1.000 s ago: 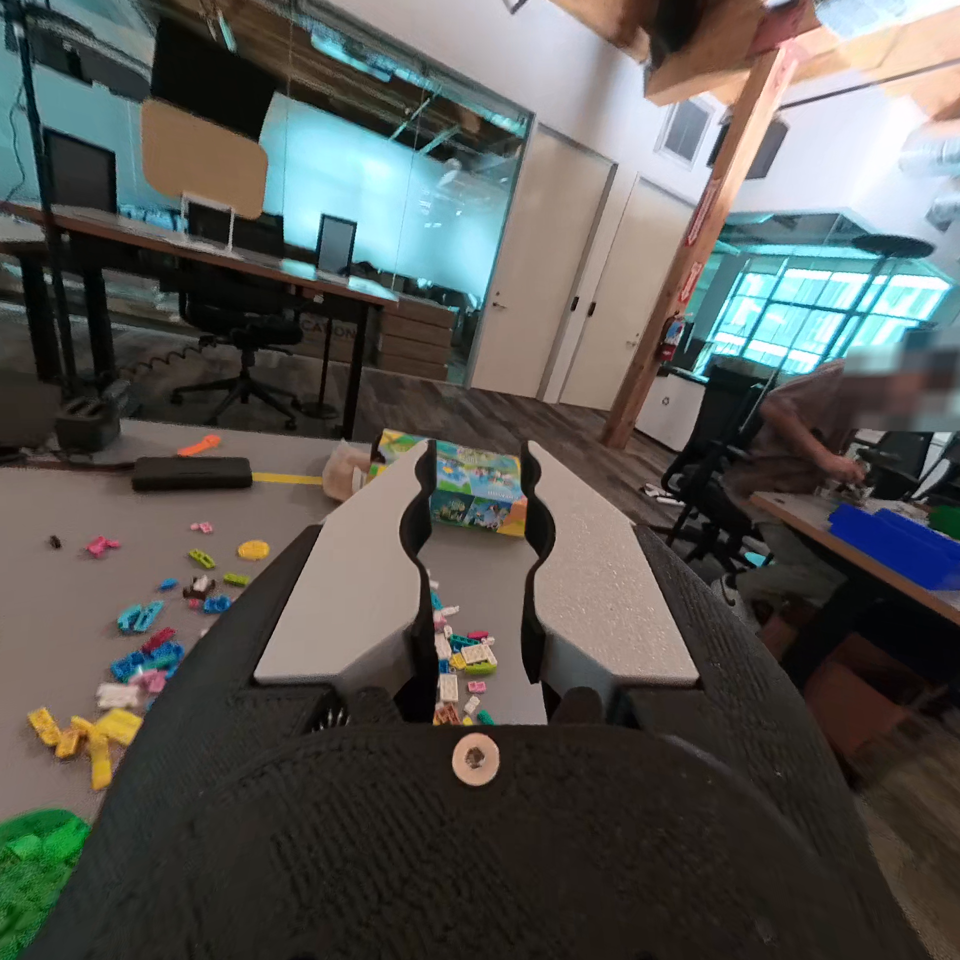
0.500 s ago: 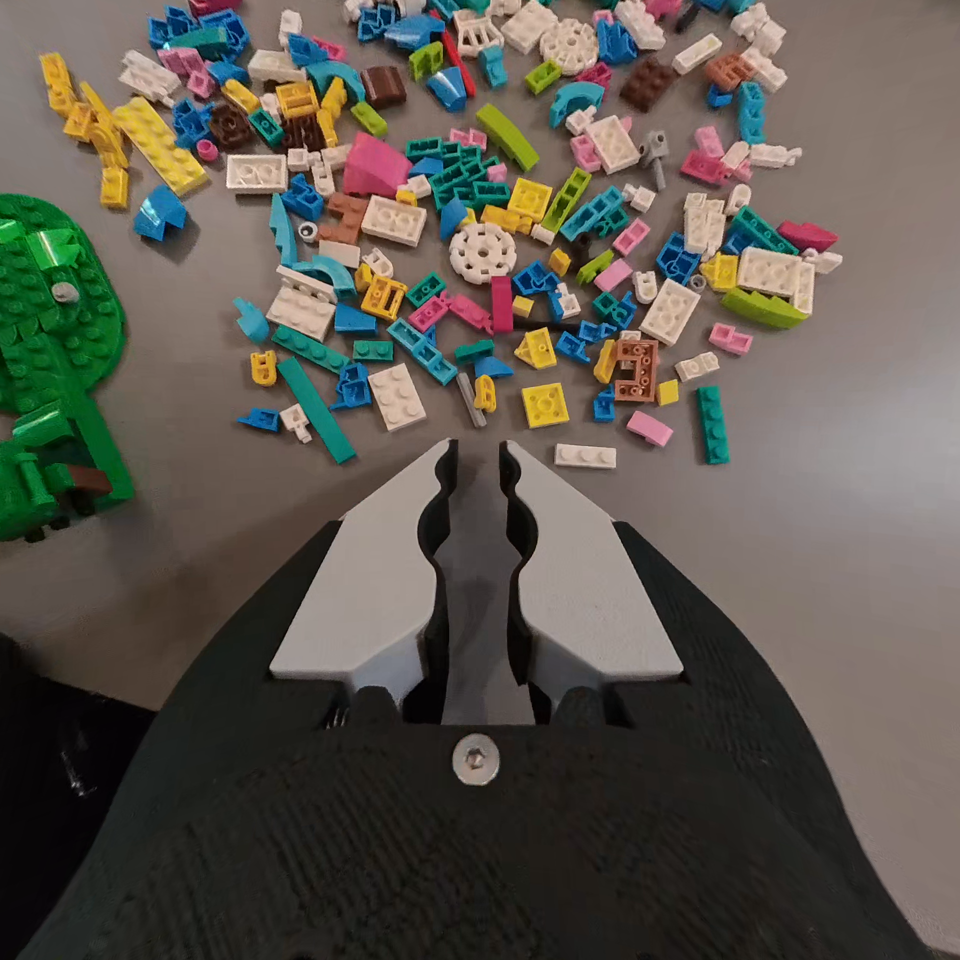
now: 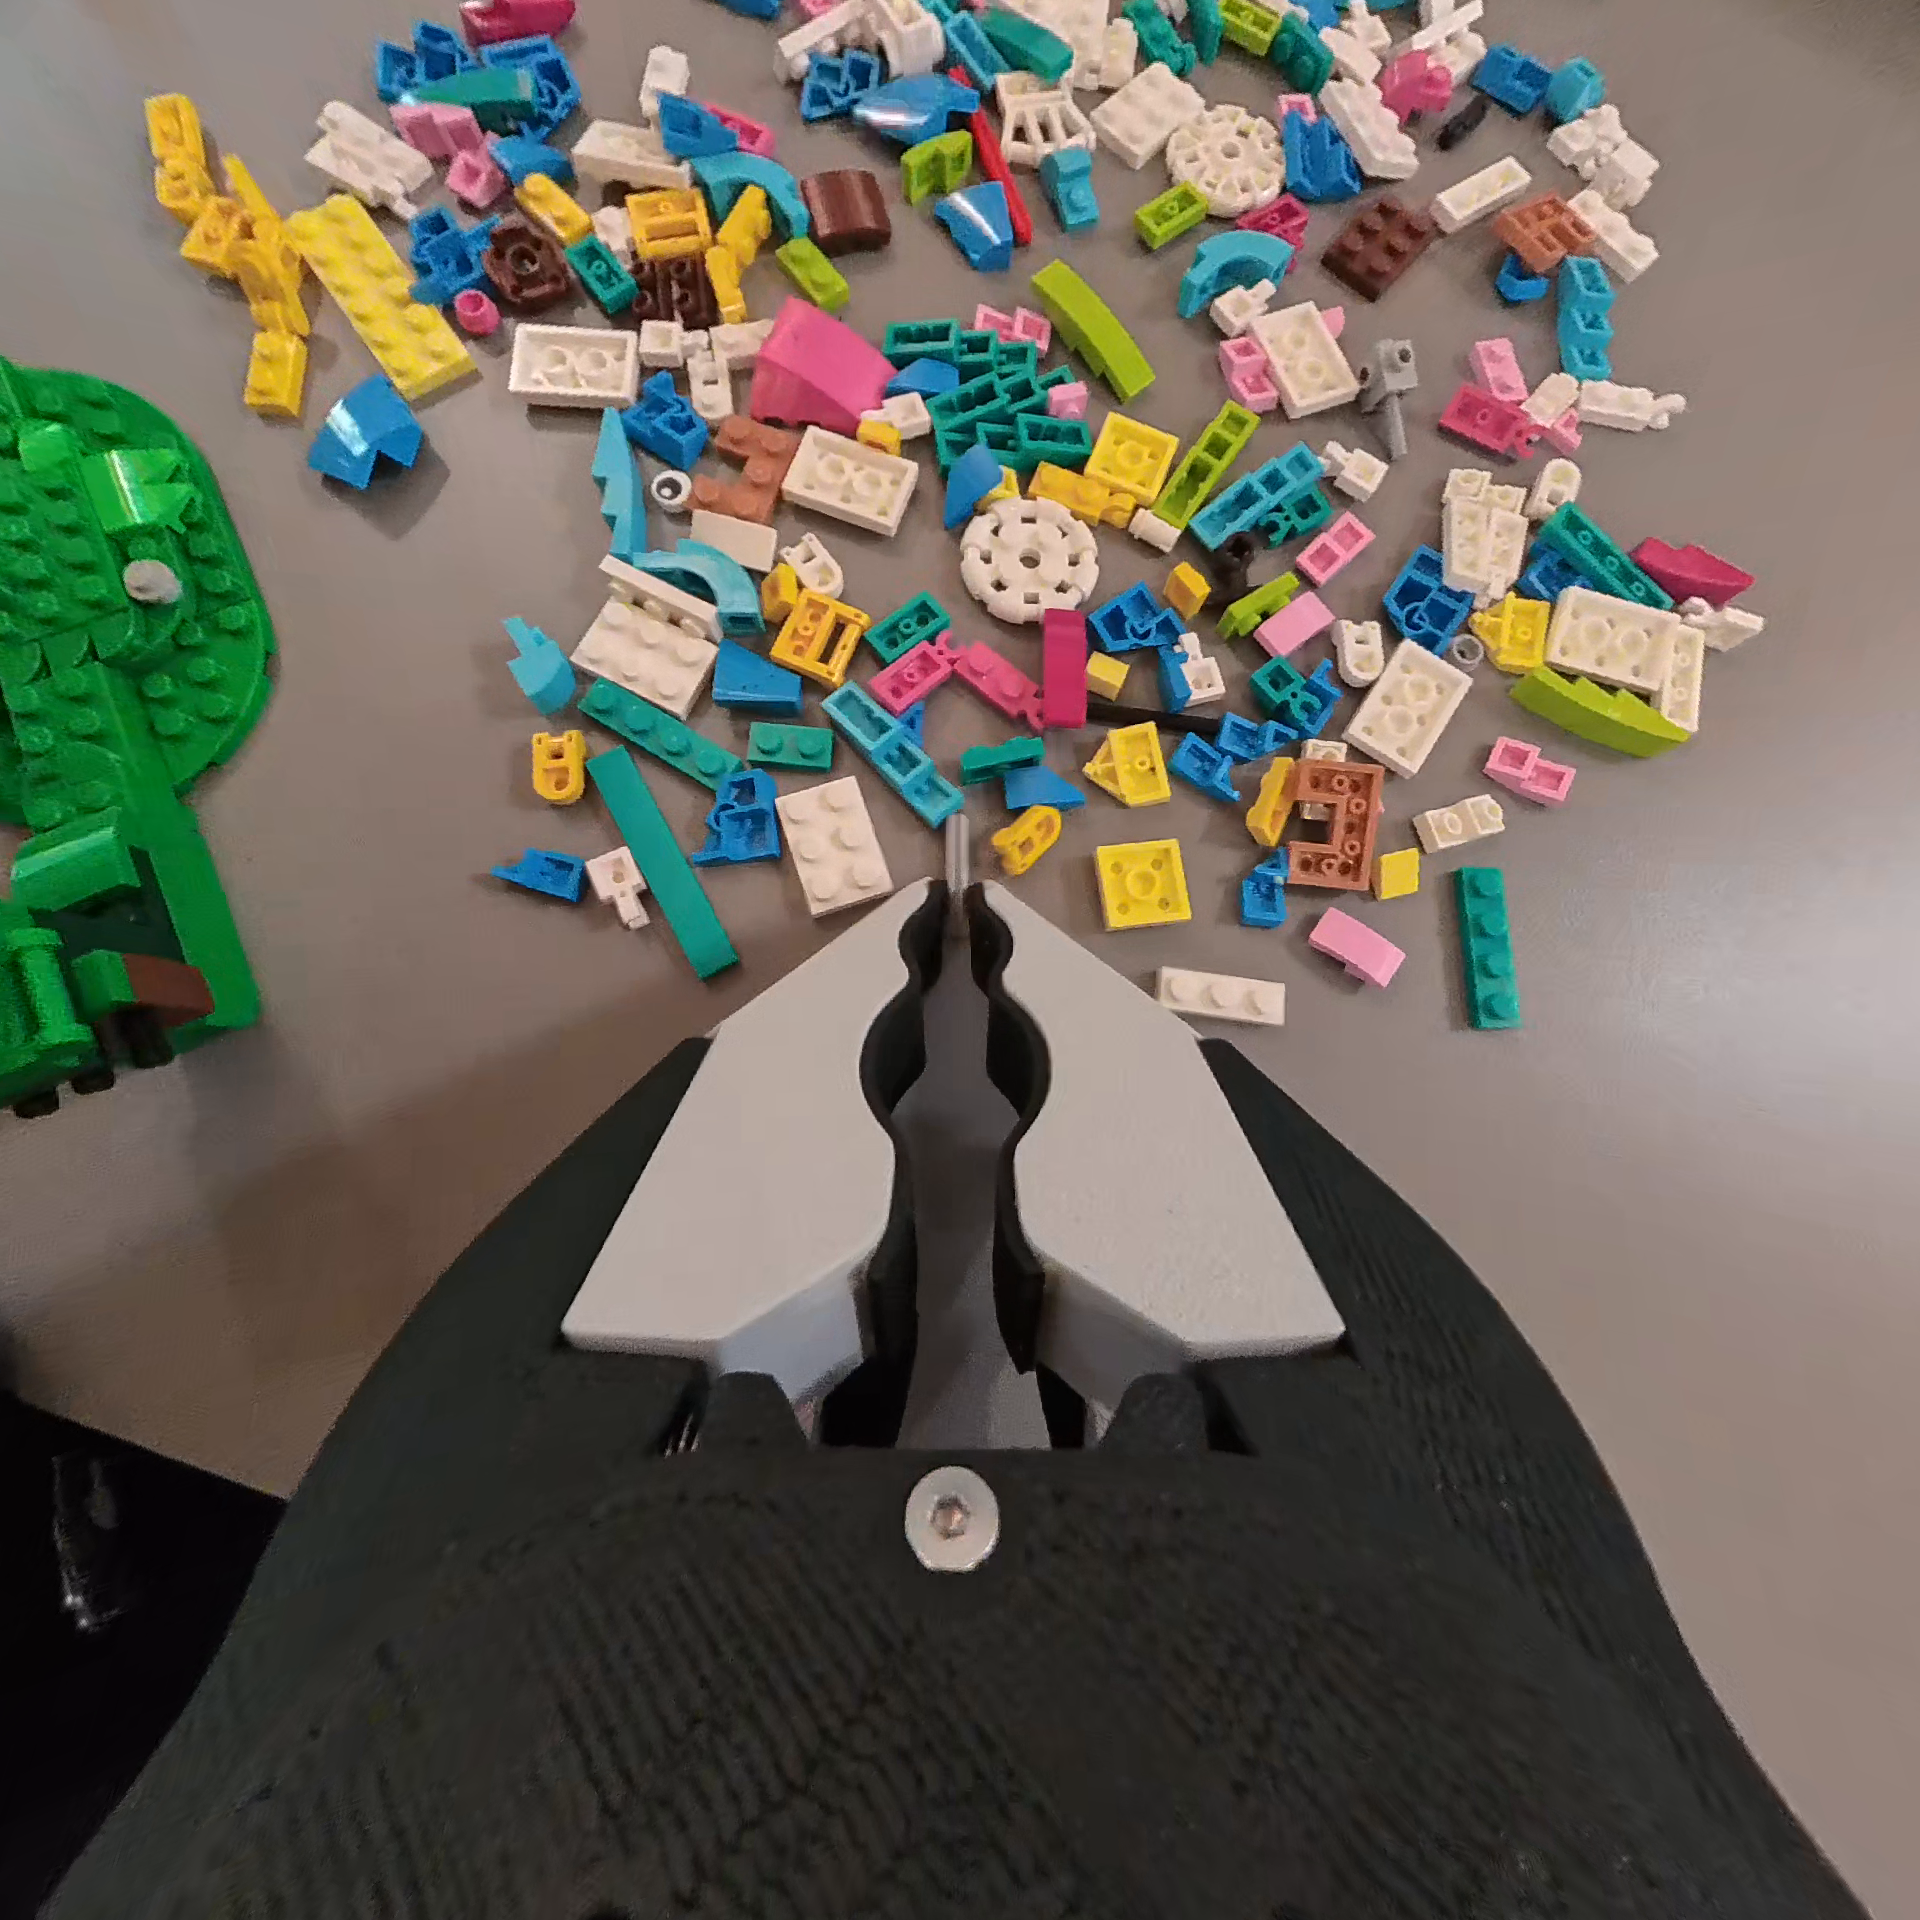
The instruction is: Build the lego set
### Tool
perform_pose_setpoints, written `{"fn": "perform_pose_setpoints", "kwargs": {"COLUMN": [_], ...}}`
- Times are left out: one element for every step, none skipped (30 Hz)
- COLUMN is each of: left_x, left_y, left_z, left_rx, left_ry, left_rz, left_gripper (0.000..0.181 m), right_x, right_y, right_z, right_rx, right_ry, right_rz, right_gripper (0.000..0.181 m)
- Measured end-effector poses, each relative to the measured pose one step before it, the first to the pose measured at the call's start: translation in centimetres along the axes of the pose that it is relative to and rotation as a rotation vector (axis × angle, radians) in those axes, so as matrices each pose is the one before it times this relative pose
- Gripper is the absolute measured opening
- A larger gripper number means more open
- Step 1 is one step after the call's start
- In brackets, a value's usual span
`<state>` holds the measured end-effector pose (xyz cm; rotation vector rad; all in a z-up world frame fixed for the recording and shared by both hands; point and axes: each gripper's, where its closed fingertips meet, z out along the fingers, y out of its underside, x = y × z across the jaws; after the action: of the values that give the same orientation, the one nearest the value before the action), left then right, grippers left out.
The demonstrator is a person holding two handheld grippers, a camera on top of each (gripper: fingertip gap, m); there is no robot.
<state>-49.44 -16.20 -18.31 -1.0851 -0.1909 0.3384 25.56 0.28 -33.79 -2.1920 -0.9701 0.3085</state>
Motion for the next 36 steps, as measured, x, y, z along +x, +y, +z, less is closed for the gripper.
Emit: {"fn": "perform_pose_setpoints", "kwargs": {"left_x": [-0.046, -0.05, -0.025, -0.03, -0.024, -0.019, -0.017, -0.02, 0.004, -0.009, -0.015, 0.004, 0.028, 0.082, 0.1, 0.083, 0.112, 0.117, 0.145, 0.161, 0.206, 0.239, 0.219, 0.176, 0.154, 0.137, 0.128, 0.111, 0.066, 0.025, -0.01, 0.001, -0.02, -0.06, -0.062, -0.066], "left_y": [-0.053, -0.028, -0.042, -0.043, -0.03, -0.046, -0.052, -0.05, -0.05, -0.068, -0.062, -0.056, -0.057, -0.053, -0.015, 0.014, -0.028, -0.048, -0.03, -0.016, -0.004, -0.01, 0.006, 0.0, 0.003, 0.007, 0.026, 0.026, 0.0, -0.032, -0.036, -0.013, 0.017, -0.015, -0.052, -0.006], "left_z": [-0.022, -0.016, -0.023, -0.019, -0.021, -0.018, -0.029, -0.022, -0.027, -0.013, -0.017, -0.01, 0.012, 0.027, 0.051, 0.029, 0.036, 0.047, 0.056, 0.068, 0.085, 0.091, 0.09, 0.084, 0.085, 0.079, 0.056, 0.043, 0.013, -0.015, -0.004, 0.014, 0.011, -0.006, 0.006, 0.01], "left_rx": [0.003, 0.0025, 0.0024, 0.0025, 0.0024, 0.0027, 0.0033, 0.0028, 0.0032, 0.004, 0.0041, 0.004, 0.0035, 0.0038, 0.0011, -0.0005, 0.0015, 0.0023, 0.0016, 0.0012, -0.0001, -0.0003, 0.0, -0.0006, -0.0001, -0.0006, -0.0017, -0.0008, -0.001, 0.0019, 0.0025, -0.0001, -0.0005, 0.0014, 0.0025, 0.0008], "left_ry": [-0.0023, -0.0015, -0.0005, -0.0004, 0.0005, 0.0002, 0.0002, 0.0011, 0.0018, 0.0016, 0.0014, 0.0024, 0.004, 0.007, 0.0074, 0.0048, 0.0048, 0.0049, 0.0052, 0.0056, 0.0075, 0.0087, 0.0073, 0.0053, 0.0047, 0.0043, 0.0048, 0.0051, 0.0023, 0.0001, -0.0007, 0.0004, -0.0003, -0.0022, -0.0017, -0.0018], "left_rz": [-0.0018, -0.0019, -0.0027, -0.003, -0.0034, -0.0034, -0.0029, -0.0034, -0.004, -0.0039, -0.0034, -0.0035, -0.0029, -0.0022, -0.0021, -0.0023, -0.0009, -0.0014, -0.0026, -0.002, 0.0006, 0.0029, 0.0046, 0.0062, 0.0069, 0.0052, 0.0026, 0.0007, 0.0, 0.0001, -0.0007, -0.0022, -0.0016, -0.0006, -0.0012, -0.0029], "left_gripper": [0.061, 0.061, 0.061, 0.06, 0.06, 0.06, 0.06, 0.06, 0.059, 0.059, 0.059, 0.059, 0.059, 0.059, 0.059, 0.059, 0.059, 0.058, 0.058, 0.058, 0.058, 0.058, 0.058, 0.057, 0.057, 0.057, 0.057, 0.057, 0.057, 0.057, 0.057, 0.057, 0.057, 0.057, 0.057, 0.057], "right_x": [-0.187, -0.206, -0.213, -0.139, -0.104, -0.115, -0.145, -0.145, -0.17, -0.211, -0.196, -0.215, -0.219, -0.259, -0.339, -0.475, -0.536, -0.612, -0.651, -0.491, -0.385, -0.732, -1.082, -0.977, -0.736, -0.678, -0.695, -0.68, -0.705, -0.603, -0.384, -0.256, -0.157, 0.043, 0.21, 0.244], "right_y": [0.012, 0.048, 0.054, 0.037, -0.081, -0.258, -0.482, -0.734, -0.966, -1.136, -1.258, -1.412, -1.594, -1.727, -1.884, -2.06, -2.245, -2.428, -2.561, -2.67, -2.637, -2.362, -2.038, -1.789, -1.609, -1.491, -1.557, -1.772, -1.767, -1.602, -1.504, -1.359, -1.126, -0.942, -0.813, -0.721], "right_z": [-0.037, -0.071, -0.102, -0.143, -0.21, -0.306, -0.384, -0.432, -0.452, -0.43, -0.4, -0.345, -0.286, -0.191, -0.06, 0.091, 0.267, 0.474, 0.743, 1.009, 1.263, 1.487, 1.694, 1.838, 1.938, 1.975, 1.948, 1.865, 1.795, 1.76, 1.66, 1.565, 1.427, 1.272, 1.116, 0.967], "right_rx": [-0.0023, -0.0042, -0.005, -0.0052, -0.0009, 0.0056, 0.0129, 0.0199, 0.0252, 0.0251, 0.0218, 0.0241, 0.0278, 0.0277, 0.0305, 0.0331, 0.0375, 0.0452, 0.0549, 0.069, 0.0774, 0.0719, 0.0631, 0.0586, 0.0552, 0.0484, 0.0495, 0.0623, 0.0629, 0.0535, 0.049, 0.043, 0.0317, 0.0232, 0.0203, 0.0216], "right_ry": [0.0025, -0.0002, -0.0002, 0.0046, 0.0099, 0.0108, 0.011, 0.0119, 0.0126, 0.0094, 0.0073, 0.0067, 0.0071, 0.0054, 0.0029, 0.0006, 0.0021, 0.0042, 0.0078, 0.0253, 0.0389, 0.0195, -0.0057, -0.0063, -0.0021, -0.0102, -0.0211, -0.0239, -0.0293, -0.0275, -0.0152, -0.0106, -0.0111, -0.0076, -0.0021, -0.0016], "right_rz": [-0.0095, -0.0051, -0.0058, -0.0085, -0.0138, -0.017, -0.0197, -0.0271, -0.0365, -0.0371, -0.0328, -0.0332, -0.0338, -0.0323, -0.0328, -0.0349, -0.0366, -0.035, -0.0317, -0.0294, -0.0269, -0.0201, -0.0127, -0.0096, -0.0008, 0.0172, 0.0279, 0.0238, 0.0164, 0.0082, -0.0016, -0.0087, -0.0178, -0.029, -0.0252, -0.0165], "right_gripper": [0.003, 0.003, 0.003, 0.003, 0.003, 0.003, 0.003, 0.003, 0.003, 0.003, 0.003, 0.003, 0.003, 0.003, 0.003, 0.003, 0.003, 0.003, 0.003, 0.003, 0.003, 0.003, 0.003, 0.003, 0.003, 0.003, 0.003, 0.003, 0.003, 0.003, 0.003, 0.003, 0.003, 0.004, 0.003, 0.004]}}
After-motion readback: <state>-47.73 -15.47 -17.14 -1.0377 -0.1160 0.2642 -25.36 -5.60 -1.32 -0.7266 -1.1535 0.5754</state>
